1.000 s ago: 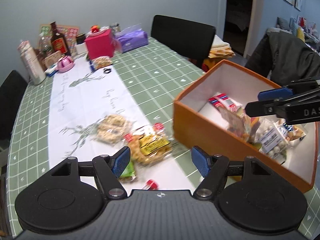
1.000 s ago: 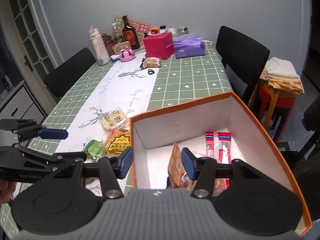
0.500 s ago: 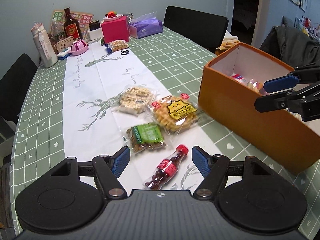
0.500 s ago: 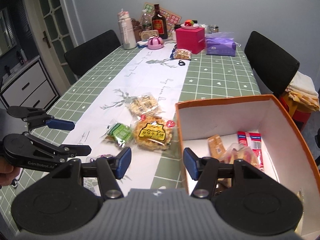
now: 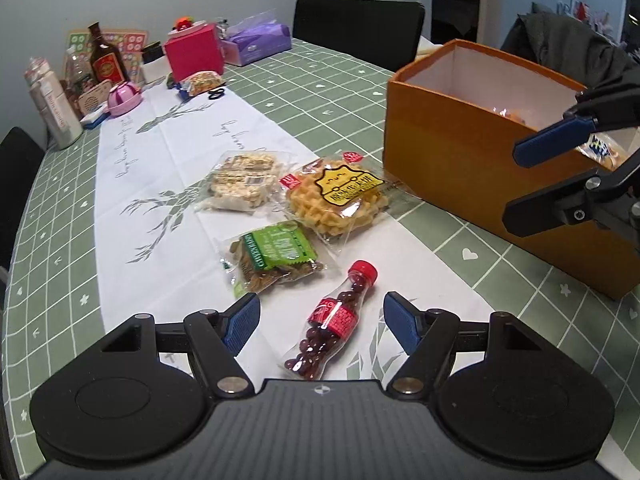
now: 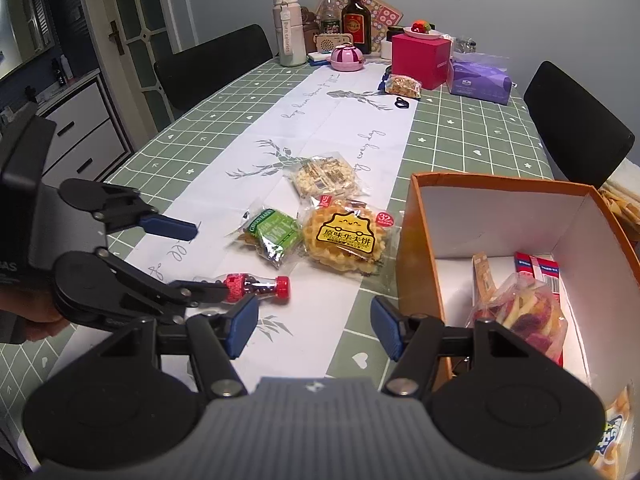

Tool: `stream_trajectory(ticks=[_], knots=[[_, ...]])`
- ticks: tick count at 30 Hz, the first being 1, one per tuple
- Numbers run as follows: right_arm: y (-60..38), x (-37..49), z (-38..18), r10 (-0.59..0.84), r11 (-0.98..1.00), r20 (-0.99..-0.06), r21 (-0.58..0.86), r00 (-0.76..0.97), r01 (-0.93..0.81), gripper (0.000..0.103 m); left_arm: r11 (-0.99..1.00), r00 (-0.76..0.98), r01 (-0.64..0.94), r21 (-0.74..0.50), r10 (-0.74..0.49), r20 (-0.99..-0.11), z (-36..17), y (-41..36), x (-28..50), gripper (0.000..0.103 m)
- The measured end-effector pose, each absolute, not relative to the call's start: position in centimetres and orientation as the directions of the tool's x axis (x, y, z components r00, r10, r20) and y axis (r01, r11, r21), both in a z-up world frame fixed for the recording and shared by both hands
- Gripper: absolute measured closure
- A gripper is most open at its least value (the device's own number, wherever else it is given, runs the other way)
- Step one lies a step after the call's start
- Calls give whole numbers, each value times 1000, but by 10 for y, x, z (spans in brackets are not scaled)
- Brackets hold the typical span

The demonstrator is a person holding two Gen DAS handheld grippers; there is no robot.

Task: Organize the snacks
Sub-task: 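Move back to the table and grasp the cola-bottle candy with the left gripper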

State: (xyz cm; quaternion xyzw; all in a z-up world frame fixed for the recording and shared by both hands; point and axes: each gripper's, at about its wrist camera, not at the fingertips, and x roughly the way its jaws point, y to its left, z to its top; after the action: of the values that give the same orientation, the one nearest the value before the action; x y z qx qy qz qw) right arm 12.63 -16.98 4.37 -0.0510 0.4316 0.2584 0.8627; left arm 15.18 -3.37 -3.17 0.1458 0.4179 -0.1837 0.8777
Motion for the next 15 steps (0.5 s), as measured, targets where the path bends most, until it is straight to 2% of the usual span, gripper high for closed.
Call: stream_trajectory(ticks=[4,9,12,15], knots=[[-169,126,42,402,858,-775,134,487,-496,42,862,558,491,123,-204,-804,-45,-46,153,20],[-169,126,40,402,858,-777,135,484,-496,41,854,526,507,115,-202,-826,-59,-50,157,28],[-169,126,40,402,858,-777,135,484,-496,41,861,521,499,101,-206,-828,-61,-47,158,37],[-169,126,39,400,858,-779,133,484,-496,41,862,513,498,94,-205,-833,-62,-44,158,56]])
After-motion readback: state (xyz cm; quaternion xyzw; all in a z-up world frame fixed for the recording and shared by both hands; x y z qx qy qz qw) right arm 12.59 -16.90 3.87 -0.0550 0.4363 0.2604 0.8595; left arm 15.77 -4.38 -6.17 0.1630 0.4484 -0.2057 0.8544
